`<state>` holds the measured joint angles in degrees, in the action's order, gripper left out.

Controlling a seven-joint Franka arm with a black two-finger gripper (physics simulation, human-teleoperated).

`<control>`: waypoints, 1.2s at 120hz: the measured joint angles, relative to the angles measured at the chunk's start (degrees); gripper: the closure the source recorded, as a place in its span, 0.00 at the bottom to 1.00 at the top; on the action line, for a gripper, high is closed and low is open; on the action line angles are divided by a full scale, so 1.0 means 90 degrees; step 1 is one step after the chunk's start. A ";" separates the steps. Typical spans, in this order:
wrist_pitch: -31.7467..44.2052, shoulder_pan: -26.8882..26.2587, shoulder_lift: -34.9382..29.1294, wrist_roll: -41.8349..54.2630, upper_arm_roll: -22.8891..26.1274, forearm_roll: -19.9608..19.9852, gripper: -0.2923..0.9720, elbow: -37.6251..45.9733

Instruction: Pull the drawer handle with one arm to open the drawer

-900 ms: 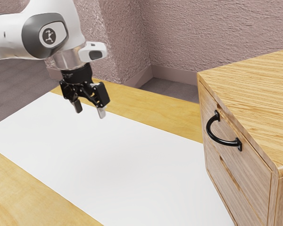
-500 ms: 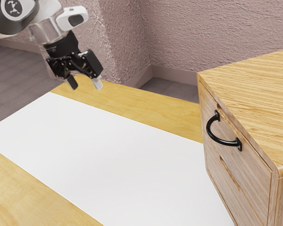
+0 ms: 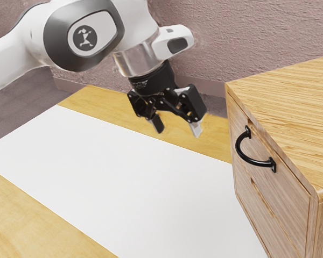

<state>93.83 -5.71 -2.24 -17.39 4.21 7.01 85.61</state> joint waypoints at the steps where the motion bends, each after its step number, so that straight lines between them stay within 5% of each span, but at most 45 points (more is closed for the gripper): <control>1: 0.0040 0.0036 -0.0043 -0.0020 0.0000 0.0015 0.23 0.0071; 15: 0.0700 0.0381 -0.0409 -0.0276 0.0045 0.0337 0.23 0.0771; 59: 0.2761 -0.0307 -0.0903 -0.0830 0.0097 0.1273 0.23 0.1949; 144: 0.4158 -0.0512 -0.0872 -0.1367 0.0435 0.1548 0.23 0.2669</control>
<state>131.25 -10.32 -10.08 -29.70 8.12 20.95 109.64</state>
